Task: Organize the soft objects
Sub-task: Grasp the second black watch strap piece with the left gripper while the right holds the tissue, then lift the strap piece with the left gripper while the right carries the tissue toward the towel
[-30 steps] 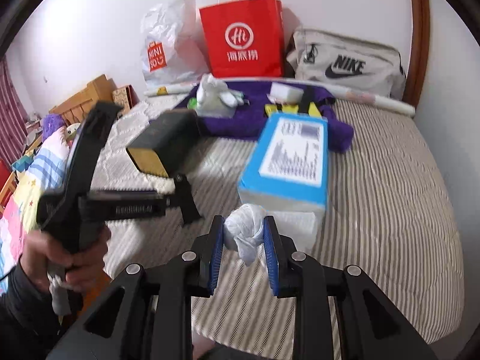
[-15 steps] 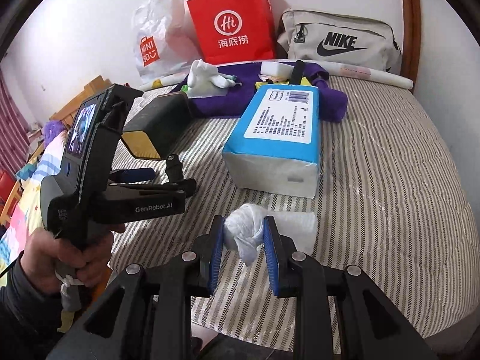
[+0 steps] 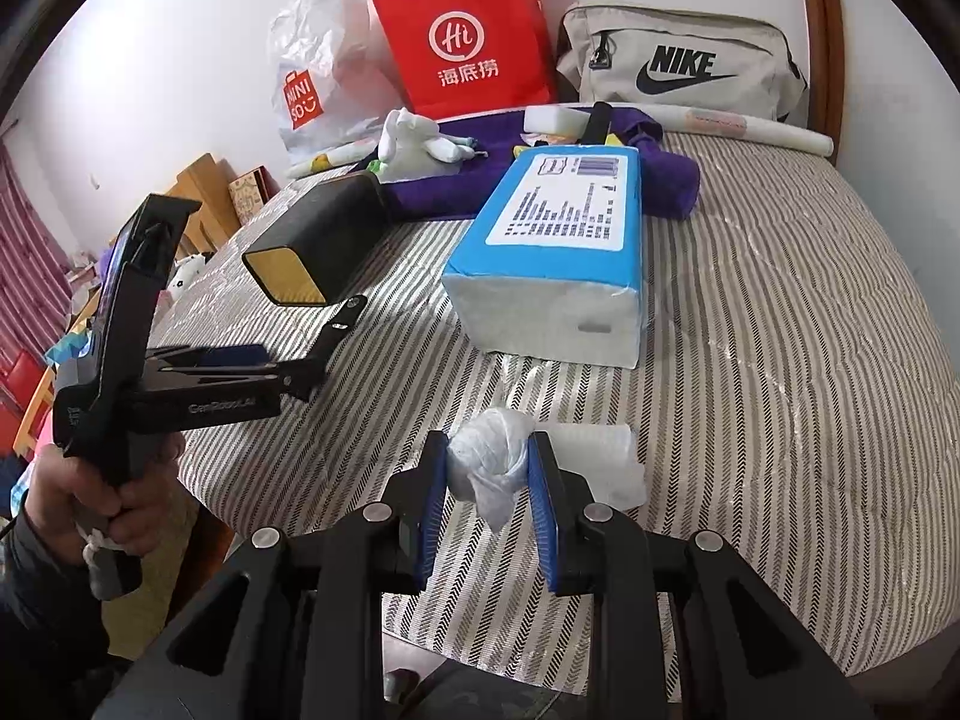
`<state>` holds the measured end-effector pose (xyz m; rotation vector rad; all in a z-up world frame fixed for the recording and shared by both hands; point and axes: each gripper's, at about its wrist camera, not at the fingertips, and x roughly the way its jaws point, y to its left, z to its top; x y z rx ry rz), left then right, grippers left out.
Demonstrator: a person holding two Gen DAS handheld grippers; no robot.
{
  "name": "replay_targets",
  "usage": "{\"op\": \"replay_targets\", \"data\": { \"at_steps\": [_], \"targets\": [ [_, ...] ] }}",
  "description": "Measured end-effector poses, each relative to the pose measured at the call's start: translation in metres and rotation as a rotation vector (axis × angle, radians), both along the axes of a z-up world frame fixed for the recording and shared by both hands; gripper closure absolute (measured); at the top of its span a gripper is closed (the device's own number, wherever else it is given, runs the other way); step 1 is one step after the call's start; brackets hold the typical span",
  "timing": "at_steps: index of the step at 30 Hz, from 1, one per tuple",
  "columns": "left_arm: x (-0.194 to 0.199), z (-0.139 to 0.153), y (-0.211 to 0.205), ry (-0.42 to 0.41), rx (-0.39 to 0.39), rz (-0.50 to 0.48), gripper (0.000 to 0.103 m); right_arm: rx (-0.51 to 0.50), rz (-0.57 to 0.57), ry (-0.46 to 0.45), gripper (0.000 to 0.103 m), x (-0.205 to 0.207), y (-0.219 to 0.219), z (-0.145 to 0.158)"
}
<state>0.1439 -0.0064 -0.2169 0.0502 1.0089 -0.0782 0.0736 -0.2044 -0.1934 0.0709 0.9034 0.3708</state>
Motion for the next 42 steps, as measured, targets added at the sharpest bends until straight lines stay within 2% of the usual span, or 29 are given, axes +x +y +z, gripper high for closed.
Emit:
{"op": "replay_targets", "data": {
  "at_steps": [1, 2, 3, 18, 22, 27, 30, 42],
  "targets": [
    [-0.001, 0.0, -0.001, -0.009, -0.006, -0.012, 0.067, -0.001, 0.0, 0.003, 0.077, 0.001, 0.0, -0.001],
    [-0.002, 0.001, -0.001, -0.015, -0.012, -0.021, 0.079, -0.002, -0.002, 0.007, 0.077, 0.002, 0.0, -0.002],
    [-0.004, 0.001, -0.001, -0.018, -0.015, -0.033, 0.083, -0.003, -0.004, 0.01, 0.077, 0.002, -0.001, -0.003],
    [-0.006, 0.003, -0.002, -0.022, -0.006, -0.088, 0.083, -0.042, 0.012, 0.05, 0.077, 0.007, 0.013, -0.013],
    [-0.011, 0.006, 0.008, -0.015, -0.045, -0.064, 0.083, -0.046, 0.005, 0.042, 0.077, 0.004, 0.014, -0.008],
    [-0.028, 0.023, 0.025, -0.036, -0.083, -0.048, 0.083, -0.056, -0.002, 0.024, 0.077, -0.001, 0.014, 0.001],
    [-0.038, 0.034, 0.037, -0.04, -0.146, -0.047, 0.083, -0.062, -0.003, 0.009, 0.077, -0.002, 0.016, 0.008],
    [-0.049, 0.08, 0.054, -0.133, -0.136, -0.027, 0.083, -0.056, 0.021, -0.057, 0.077, 0.001, 0.021, 0.042]
  ]
}}
